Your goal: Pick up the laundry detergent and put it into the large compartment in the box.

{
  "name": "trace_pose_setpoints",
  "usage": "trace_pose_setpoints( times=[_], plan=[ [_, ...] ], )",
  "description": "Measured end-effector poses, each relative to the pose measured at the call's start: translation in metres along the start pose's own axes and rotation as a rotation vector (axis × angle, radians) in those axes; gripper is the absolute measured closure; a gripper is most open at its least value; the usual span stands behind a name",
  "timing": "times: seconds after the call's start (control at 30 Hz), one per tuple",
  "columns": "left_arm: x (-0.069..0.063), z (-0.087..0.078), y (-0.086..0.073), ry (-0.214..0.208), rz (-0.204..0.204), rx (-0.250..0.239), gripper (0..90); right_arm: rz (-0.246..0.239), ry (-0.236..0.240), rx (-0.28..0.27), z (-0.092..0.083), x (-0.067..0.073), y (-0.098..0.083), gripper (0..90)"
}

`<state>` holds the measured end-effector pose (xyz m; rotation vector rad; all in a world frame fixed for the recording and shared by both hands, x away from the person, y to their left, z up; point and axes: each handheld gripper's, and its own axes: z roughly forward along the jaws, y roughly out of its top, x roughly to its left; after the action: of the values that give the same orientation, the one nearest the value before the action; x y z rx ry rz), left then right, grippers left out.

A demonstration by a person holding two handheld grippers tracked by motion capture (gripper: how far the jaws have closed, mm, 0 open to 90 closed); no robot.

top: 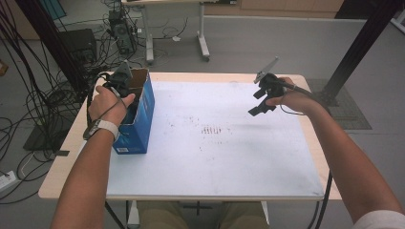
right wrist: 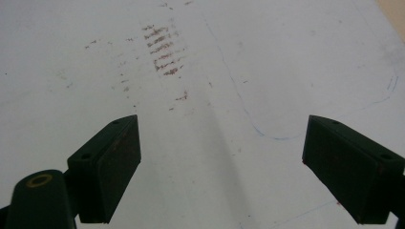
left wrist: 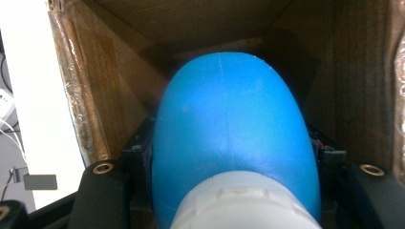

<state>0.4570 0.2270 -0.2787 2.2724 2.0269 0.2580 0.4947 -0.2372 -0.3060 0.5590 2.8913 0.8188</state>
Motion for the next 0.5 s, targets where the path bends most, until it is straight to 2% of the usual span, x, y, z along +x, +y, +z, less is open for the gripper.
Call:
trace_pose_setpoints(
  times=[0.5],
  plan=[
    [0.0001,-0.0001,-0.0009,0.000,0.001,-0.002,37.4,0.000,-0.003,0.002,-0.0015,0.0000,-0.0009,12.6]
  ],
)
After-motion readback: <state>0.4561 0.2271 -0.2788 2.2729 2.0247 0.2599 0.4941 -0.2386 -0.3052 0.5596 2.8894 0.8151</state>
